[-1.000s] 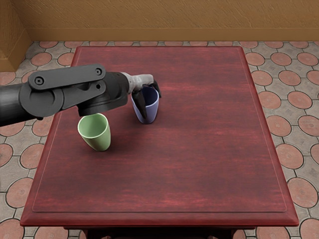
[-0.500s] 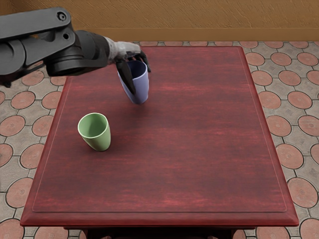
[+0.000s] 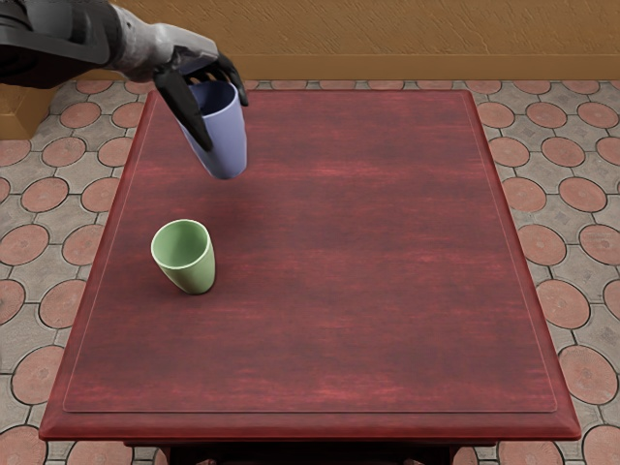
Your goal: Pick up cup and place in cup with left hand
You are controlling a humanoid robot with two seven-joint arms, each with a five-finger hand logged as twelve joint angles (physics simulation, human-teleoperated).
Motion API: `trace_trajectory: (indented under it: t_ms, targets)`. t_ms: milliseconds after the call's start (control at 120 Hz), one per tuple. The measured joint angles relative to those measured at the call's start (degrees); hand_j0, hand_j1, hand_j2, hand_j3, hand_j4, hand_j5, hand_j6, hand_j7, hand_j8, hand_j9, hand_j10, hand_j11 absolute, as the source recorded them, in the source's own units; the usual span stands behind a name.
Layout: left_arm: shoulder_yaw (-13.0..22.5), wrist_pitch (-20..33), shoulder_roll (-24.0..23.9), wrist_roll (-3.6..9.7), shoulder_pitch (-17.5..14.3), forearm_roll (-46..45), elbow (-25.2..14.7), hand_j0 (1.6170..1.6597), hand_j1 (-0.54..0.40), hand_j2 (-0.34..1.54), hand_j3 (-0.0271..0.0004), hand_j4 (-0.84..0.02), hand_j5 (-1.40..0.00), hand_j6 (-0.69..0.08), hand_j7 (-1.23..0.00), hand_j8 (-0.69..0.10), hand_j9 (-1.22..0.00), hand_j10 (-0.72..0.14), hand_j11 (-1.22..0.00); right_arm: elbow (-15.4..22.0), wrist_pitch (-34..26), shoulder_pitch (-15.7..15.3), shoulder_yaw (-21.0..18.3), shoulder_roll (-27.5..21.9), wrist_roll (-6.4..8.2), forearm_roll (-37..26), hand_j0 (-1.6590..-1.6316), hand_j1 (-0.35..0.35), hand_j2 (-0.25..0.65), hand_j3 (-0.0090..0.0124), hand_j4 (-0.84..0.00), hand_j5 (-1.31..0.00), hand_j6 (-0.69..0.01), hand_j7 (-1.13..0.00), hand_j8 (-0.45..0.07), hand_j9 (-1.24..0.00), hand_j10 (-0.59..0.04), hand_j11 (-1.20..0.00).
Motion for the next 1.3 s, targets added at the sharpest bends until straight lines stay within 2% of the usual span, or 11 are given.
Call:
trace_trajectory:
  t_ms: [92,200,275,483,950,1050,1300]
  targets:
    - [0.03,-0.92,3.03,0.01,-0.63,-0.81,-3.22,1.6488,-0.248,0.18,0.0000,-0.316,-0.85,-0.097,-0.84,-0.071,-0.80,-0.216,-0.82,0.00,0.00,0.00,0.00,0.00,0.00,0.01,-1.6581,-0.349,0.000,0.0000,0.000,0.00,0.000,0.00,0.000,0.00,0.000,0.00]
    - [0.06,-2.72,4.73,0.01,-0.58,-1.11,-5.25,1.6486,-0.251,0.18,0.0000,-0.312,-0.85,-0.094,-0.84,-0.069,-0.80,-0.212,-0.82,0.00,0.00,0.00,0.00,0.00,0.00,0.00,-1.6581,-0.349,0.000,0.0000,0.000,0.00,0.000,0.00,0.000,0.00,0.000,0.00]
    - [0.16,-3.85,5.80,0.01,0.17,-1.11,-5.90,1.6487,-0.252,0.17,0.0000,-0.311,-0.85,-0.090,-0.84,-0.066,-0.80,-0.208,-0.82,0.00,0.00,0.00,0.00,0.00,0.00,0.00,-1.6581,-0.349,0.000,0.0000,0.000,0.00,-0.001,0.00,0.000,0.00,0.000,0.00]
    - [2.09,-5.98,9.11,0.01,-0.46,-0.70,-7.76,1.6486,-0.253,0.17,0.0000,-0.310,-0.85,-0.090,-0.83,-0.066,-0.80,-0.207,-0.82,0.00,0.00,0.00,0.00,0.00,0.00,0.01,-1.6581,-0.349,0.000,0.0000,0.000,0.00,0.000,0.00,0.000,0.00,0.000,0.00]
    - [2.43,-11.68,13.57,0.03,0.49,-0.25,-11.59,1.6487,-0.251,0.17,0.0000,-0.313,-0.85,-0.091,-0.84,-0.064,-0.80,-0.210,-0.82,0.00,0.00,0.00,0.00,0.00,0.00,0.00,-1.6581,-0.349,0.000,0.0000,0.000,0.00,0.000,0.00,0.000,0.00,0.000,0.00]
    - [2.37,-9.89,13.61,0.03,2.15,3.48,-12.28,1.6484,-0.252,0.17,0.0000,-0.308,-0.86,-0.089,-0.85,-0.064,-0.81,-0.209,-0.82,0.00,0.01,0.00,0.00,0.00,0.00,0.01,-1.6581,-0.349,0.000,0.0000,0.000,0.00,0.000,0.00,0.000,0.00,0.000,0.00]
    - [1.99,-5.74,13.44,0.01,2.87,6.89,-13.71,1.6488,-0.250,0.17,0.0000,-0.315,-0.85,-0.093,-0.84,-0.067,-0.80,-0.210,-0.82,0.00,0.00,0.00,0.00,0.00,0.00,0.01,-1.6581,-0.349,0.000,0.0000,0.000,0.00,0.000,0.00,0.000,0.00,0.000,0.00]
